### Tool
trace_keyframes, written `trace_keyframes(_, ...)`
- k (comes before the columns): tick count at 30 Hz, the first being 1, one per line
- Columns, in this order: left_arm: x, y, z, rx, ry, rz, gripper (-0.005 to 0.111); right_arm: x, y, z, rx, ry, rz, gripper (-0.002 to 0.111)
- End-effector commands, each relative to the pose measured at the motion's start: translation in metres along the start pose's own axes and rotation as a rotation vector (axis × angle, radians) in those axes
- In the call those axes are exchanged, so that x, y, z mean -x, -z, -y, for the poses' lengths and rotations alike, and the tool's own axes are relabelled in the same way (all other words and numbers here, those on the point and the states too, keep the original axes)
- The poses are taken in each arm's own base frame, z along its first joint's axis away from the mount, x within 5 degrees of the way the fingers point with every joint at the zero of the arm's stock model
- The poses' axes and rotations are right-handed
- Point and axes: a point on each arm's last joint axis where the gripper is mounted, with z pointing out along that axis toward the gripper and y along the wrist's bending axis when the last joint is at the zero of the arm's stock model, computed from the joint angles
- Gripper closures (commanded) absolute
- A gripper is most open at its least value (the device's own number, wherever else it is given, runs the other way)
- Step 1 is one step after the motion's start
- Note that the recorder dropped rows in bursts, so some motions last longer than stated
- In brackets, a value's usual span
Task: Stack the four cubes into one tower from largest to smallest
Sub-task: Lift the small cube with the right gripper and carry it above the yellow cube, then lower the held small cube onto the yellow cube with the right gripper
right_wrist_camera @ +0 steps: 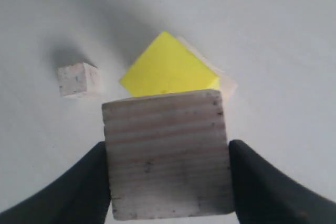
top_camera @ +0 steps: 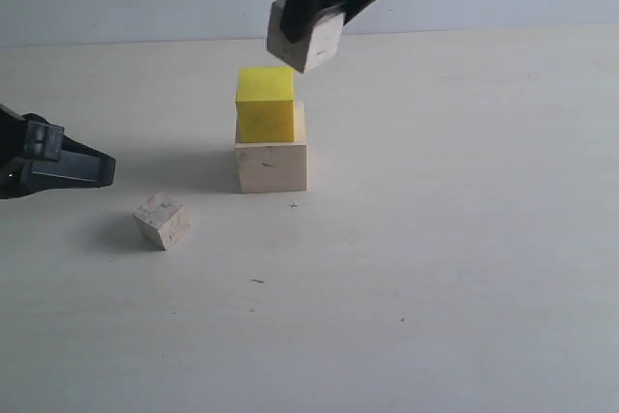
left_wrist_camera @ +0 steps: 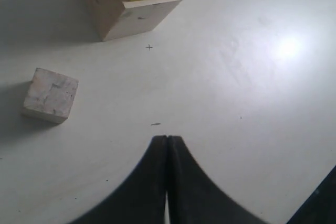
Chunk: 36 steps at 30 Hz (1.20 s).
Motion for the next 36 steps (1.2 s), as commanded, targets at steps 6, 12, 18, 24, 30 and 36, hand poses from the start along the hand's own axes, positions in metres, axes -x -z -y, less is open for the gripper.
trace_keyframes(6,-0.001,0.006,0.008,-0.024,-0.008,0.023,0.107,0.022,0.005,-0.053,-0.104,-0.3,0.119,0.108)
trace_keyframes(12,0.0,0.01,0.011,-0.03,-0.01,0.041,0.107,0.021,-0.002,-0.051,-0.224,-0.423,0.122,0.108)
trace_keyframes(18,0.001,0.01,0.011,-0.033,0.007,0.061,0.107,0.019,-0.018,-0.047,-0.226,-0.553,0.083,0.108)
trace_keyframes(24,0.002,0.01,0.011,-0.034,0.012,0.068,0.107,0.021,-0.02,-0.047,-0.221,-0.564,0.102,0.108)
trace_keyframes(30,0.003,0.01,0.012,-0.039,0.023,0.078,0.107,0.022,-0.024,-0.046,-0.218,-0.587,0.113,0.108)
trace_keyframes(36,0.003,0.01,0.012,-0.04,0.026,0.081,0.107,0.024,-0.035,-0.043,-0.212,-0.599,0.12,0.108)
